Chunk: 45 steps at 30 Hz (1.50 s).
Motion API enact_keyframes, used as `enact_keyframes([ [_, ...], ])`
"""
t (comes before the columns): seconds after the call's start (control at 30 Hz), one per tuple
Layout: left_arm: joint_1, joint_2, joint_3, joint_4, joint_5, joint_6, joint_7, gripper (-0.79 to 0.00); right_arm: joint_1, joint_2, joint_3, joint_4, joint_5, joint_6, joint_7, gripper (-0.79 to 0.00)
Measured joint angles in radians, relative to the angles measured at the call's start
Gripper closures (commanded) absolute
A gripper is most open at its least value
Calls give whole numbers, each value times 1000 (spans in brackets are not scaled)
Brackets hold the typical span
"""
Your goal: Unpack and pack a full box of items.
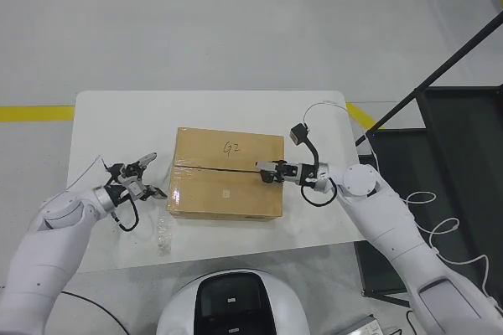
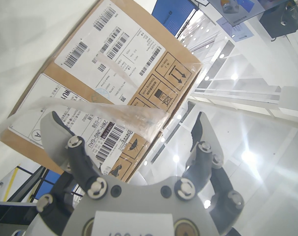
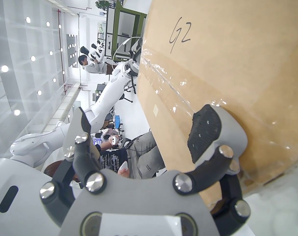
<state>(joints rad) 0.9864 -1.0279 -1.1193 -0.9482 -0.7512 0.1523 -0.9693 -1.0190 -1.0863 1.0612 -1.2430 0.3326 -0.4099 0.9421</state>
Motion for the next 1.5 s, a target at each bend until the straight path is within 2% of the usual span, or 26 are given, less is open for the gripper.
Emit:
enact_keyframes([
  [0.13, -30, -10, 22, 42, 11, 25, -20, -785, -2, 0, 5, 4, -2, 1, 0, -785],
  [0.17, -36, -12, 26, 51, 12, 27, -23, -717, -2, 0, 6, 4, -3, 2, 0, -785],
  [0.2, -42, -14, 29, 60, 13, 29, -25, -533, -2, 0, 7, 4, -4, 3, 0, -785],
  [0.23, -49, -17, 32, 72, 13, 32, -27, -391, -3, 0, 8, 4, -6, 3, 1, -785],
  [0.3, -60, -21, 37, 92, 14, 36, -29, -320, -3, 0, 9, 3, -7, 4, 1, -785],
  [0.33, -66, -23, 41, 105, 15, 37, -30, -169, -3, 0, 10, 2, -8, 5, 1, -785],
  [0.37, -71, -25, 43, 114, 16, 37, -31, -58, -3, -1, 10, 1, -9, 6, 1, -785],
  [0.4, -76, -27, 46, 123, 18, 35, -31, -40, -3, -1, 11, 1, -10, 7, 0, -785],
  [0.43, -82, -30, 50, 133, 21, 34, -31, -77, -4, -1, 11, 0, -10, 8, 0, -785],
  [0.5, -89, -34, 53, 146, 19, 33, -36, -219, -4, -1, 12, -1, -11, 9, 0, -785],
  [0.57, -97, -38, 56, 162, 14, 31, -38, -197, -4, -2, 13, -2, -11, 10, 0, -785],
  [0.63, -104, -43, 58, 176, 8, 30, -38, 0, -5, -2, 15, -2, -12, 10, 0, -785],
  [0.87, -120, -56, 48, 211, -35, 14, -22, 0, -7, -3, 17, -2, -10, 11, 2, -785],
  [0.97, -117, -57, 31, 215, -51, -11, -5, -95, -8, -4, 17, -2, -11, 10, 2, -785],
  [1.07, -103, -55, 12, 199, -54, -49, 30, -135, -7, -6, 16, -3, -12, 12, 2, -785],
  [1.17, -78, -51, -7, 158, -33, -108, 95, -132, -7, -7, 15, -2, -11, 11, 1, -785],
  [1.2, -67, -50, -12, 140, -25, -127, 118, -157, -7, -7, 15, -2, -11, 11, 1, -785],
  [1.27, -38, -47, -23, 88, -3, -170, 172, -142, -7, -8, 15, -1, -11, 9, 0, -785],
  [1.33, -4, -45, -30, 28, 26, -208, 225, -160, -7, -9, 14, 1, -11, 9, -1, -785],
  [1.47, 61, -41, -45, -88, 67, -246, 308, -169, -7, -10, 16, 4, -11, 7, 0, -785],
  [1.5, 75, -40, -49, -112, 69, -245, 319, -200, -8, -10, 17, 4, -10, 6, 0, -785],
])
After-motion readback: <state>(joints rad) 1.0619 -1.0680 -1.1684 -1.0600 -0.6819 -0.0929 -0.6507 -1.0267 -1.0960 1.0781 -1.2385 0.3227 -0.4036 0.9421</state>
